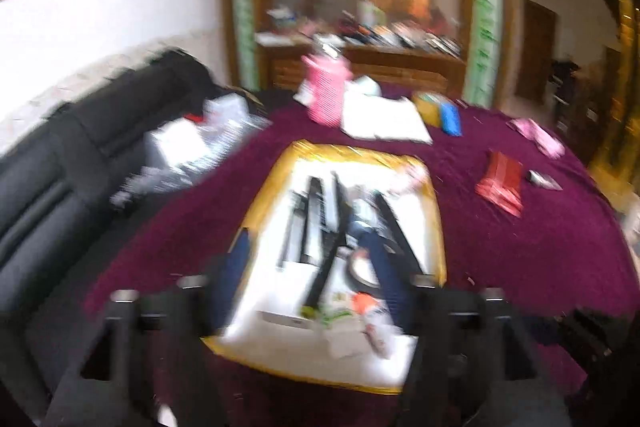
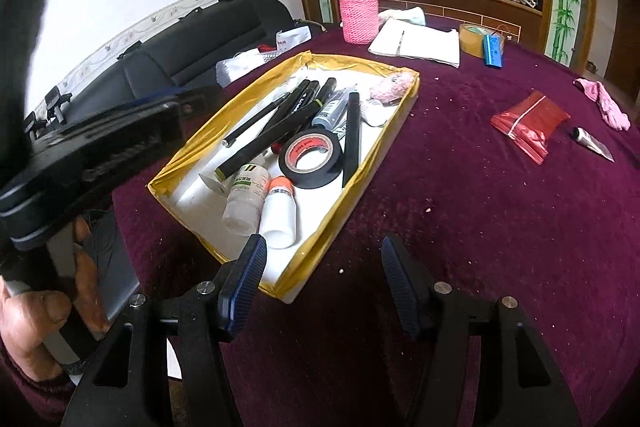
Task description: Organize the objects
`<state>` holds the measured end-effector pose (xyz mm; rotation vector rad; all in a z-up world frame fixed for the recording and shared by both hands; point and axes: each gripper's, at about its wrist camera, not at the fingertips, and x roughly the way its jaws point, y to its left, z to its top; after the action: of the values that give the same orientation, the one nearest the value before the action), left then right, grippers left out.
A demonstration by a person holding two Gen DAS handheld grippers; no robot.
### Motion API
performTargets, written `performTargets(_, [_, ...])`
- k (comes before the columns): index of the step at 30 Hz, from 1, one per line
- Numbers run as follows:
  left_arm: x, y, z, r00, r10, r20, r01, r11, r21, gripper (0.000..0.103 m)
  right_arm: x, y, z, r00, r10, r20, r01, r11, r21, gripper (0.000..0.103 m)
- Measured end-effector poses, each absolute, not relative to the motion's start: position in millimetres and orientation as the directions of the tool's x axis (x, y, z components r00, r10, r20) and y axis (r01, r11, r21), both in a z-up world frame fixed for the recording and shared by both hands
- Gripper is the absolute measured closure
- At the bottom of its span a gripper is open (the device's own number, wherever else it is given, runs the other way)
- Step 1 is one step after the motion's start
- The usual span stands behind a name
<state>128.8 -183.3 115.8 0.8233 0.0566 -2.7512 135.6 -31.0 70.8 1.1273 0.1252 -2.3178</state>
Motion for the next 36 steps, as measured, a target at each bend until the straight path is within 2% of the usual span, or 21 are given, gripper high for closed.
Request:
performTargets(1, [139, -183, 123, -0.813, -0.295, -0.501, 0.316, -0.948, 0.044, 0.020, 137, -29, 71, -0.498, -0.440, -0.747, 0.517, -0.842, 0.152, 0.048])
performTargets(5, [175, -176, 144, -0.837, -0.422, -0.348, 0.429, -0.901, 0.061, 0.017, 140, -26, 74, -0.509, -0.441, -0.739, 0.513, -0.845, 0.151, 0.048])
performTargets(7, [190, -171, 151, -0.836, -0.478, -0.271, 0.479, -0.875, 0.065, 0.010, 141, -27, 76, -0.515, -0.442, -0.734, 0.514, -0.845, 0.148, 0.048])
performTargets(9, [200, -169, 153, -0.830, -0.499, -0.249, 0.505, -0.862, 0.044, 0.000, 142, -27, 79, -0.522, -0.444, -0.729, 0.518, -0.843, 0.142, 0.048])
performTargets(14, [198, -178, 148, -0.861, -0.352, -0.368, 0.394, -0.918, -0.043, 0.000, 143, -27, 86, -0.551, -0.435, -0.712, 0.518, -0.847, 0.117, 0.047])
performTargets(18, [193, -185, 138, -0.834, -0.374, -0.405, 0.423, -0.906, -0.033, 0.000, 142, -25, 89, -0.589, -0.405, -0.700, 0.498, -0.863, 0.080, 0.038])
performTargets(23, [188, -192, 125, -0.795, -0.407, -0.450, 0.458, -0.889, -0.005, 0.000, 133, -33, 89, -0.609, -0.362, -0.706, 0.488, -0.872, 0.026, 0.037])
performTargets(36, [163, -218, 87, -0.723, -0.345, -0.598, 0.465, -0.884, -0.052, 0.000, 117, -63, 64, -0.598, -0.284, -0.749, 0.476, -0.878, -0.046, 0.036])
